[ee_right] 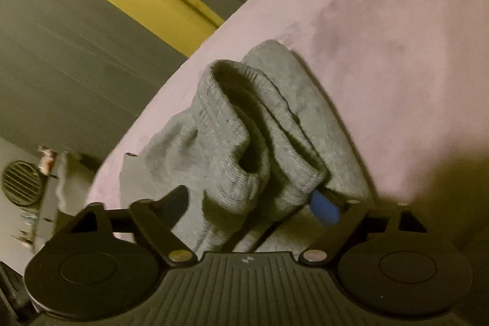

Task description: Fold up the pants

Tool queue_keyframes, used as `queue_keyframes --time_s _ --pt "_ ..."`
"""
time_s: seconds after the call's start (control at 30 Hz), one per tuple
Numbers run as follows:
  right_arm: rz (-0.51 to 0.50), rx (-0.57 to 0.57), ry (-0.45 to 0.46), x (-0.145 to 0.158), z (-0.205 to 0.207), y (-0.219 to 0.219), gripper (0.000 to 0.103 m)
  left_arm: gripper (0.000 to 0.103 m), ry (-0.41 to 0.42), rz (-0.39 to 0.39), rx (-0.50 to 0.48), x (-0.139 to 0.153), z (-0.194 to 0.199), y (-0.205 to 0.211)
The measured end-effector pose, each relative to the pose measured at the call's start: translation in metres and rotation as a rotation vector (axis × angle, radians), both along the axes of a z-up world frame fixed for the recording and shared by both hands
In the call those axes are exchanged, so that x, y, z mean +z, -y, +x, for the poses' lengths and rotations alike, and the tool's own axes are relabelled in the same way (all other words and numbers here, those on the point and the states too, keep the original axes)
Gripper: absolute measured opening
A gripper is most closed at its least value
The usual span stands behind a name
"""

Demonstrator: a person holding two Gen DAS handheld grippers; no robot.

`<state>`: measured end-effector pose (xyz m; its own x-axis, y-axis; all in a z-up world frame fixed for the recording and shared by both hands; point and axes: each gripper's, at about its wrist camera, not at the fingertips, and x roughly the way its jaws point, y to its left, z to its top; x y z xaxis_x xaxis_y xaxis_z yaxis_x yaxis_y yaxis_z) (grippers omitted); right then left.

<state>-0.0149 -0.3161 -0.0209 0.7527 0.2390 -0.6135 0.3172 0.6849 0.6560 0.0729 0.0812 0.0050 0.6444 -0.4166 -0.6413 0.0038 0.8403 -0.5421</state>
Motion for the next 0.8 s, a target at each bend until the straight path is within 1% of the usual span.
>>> queue_keyframes --time_s 0.03,0.07,0.1,0.17,0.2,0.27,0.3,0.37,0.4,0.43,0.5,0.57,0.6,0.63,0.67,0.7,0.73,0.77,0.8 --pt "-0.024 0.003 0.0 0.001 0.0 -0.002 0.071 0.097 -0.008 -0.025 -0.008 -0.001 0.003 -0.001" --pt "-0.024 0.004 0.002 0.001 0.0 -0.002 0.071 0.097 -0.002 -0.029 -0.019 -0.001 0.004 0.002" --pt "-0.012 0.002 -0.001 0.001 0.0 0.0 0.073 0.097 0.008 -0.013 -0.03 -0.004 0.001 0.01" --pt "0.031 0.003 -0.019 -0.005 0.006 0.005 0.081 0.097 0.024 0.052 -0.049 -0.004 -0.003 0.015" --pt "0.066 0.01 -0.02 -0.011 0.012 0.007 0.083 0.097 0.027 0.071 -0.055 -0.008 -0.001 0.015" --pt "0.1 0.01 -0.02 -0.02 0.019 0.01 0.085 0.097 0.029 0.086 -0.058 -0.01 -0.004 0.013" --pt "0.093 0.001 -0.021 -0.021 0.023 0.008 0.085 0.097 0.028 0.081 -0.051 -0.01 -0.001 0.014" --pt "0.022 -0.013 -0.01 -0.015 0.027 -0.001 0.06 0.097 0.018 0.049 -0.02 -0.011 0.001 0.007" --pt "-0.007 -0.007 0.01 -0.009 0.027 -0.006 0.057 0.097 0.012 0.03 -0.005 -0.011 0.003 0.005" --pt "-0.017 -0.011 0.035 -0.001 0.024 -0.008 0.051 0.097 0.003 0.009 0.011 -0.012 0.005 0.001" --pt "-0.016 -0.019 0.113 0.017 0.014 -0.01 0.049 0.097 -0.01 -0.022 0.041 -0.016 0.009 -0.003" --pt "0.002 -0.06 0.18 0.033 -0.001 -0.006 0.048 0.097 -0.012 -0.036 0.071 -0.016 0.008 -0.008" --pt "-0.003 -0.09 0.211 0.037 -0.011 -0.005 0.048 0.097 -0.01 -0.039 0.08 -0.015 0.007 -0.009" --pt "-0.033 -0.11 0.218 0.039 -0.016 -0.003 0.049 0.097 -0.012 -0.039 0.083 -0.015 0.007 -0.009" --pt "-0.091 -0.119 0.193 0.037 -0.02 -0.003 0.052 0.097 -0.017 -0.035 0.08 -0.016 0.008 -0.009" --pt "-0.147 -0.119 0.121 0.03 -0.016 -0.002 0.055 0.097 -0.023 -0.025 0.076 -0.016 0.01 -0.007" --pt "-0.175 -0.122 0.024 0.02 -0.01 0.001 0.058 0.097 -0.032 -0.004 0.063 -0.015 0.013 -0.004" --pt "-0.173 -0.128 -0.063 0.01 -0.006 0.004 0.064 0.097 -0.031 0.028 0.042 -0.012 0.015 0.0" --pt "-0.146 -0.146 -0.087 0.002 -0.008 0.009 0.067 0.097 -0.014 0.058 0.024 -0.008 0.018 0.004"
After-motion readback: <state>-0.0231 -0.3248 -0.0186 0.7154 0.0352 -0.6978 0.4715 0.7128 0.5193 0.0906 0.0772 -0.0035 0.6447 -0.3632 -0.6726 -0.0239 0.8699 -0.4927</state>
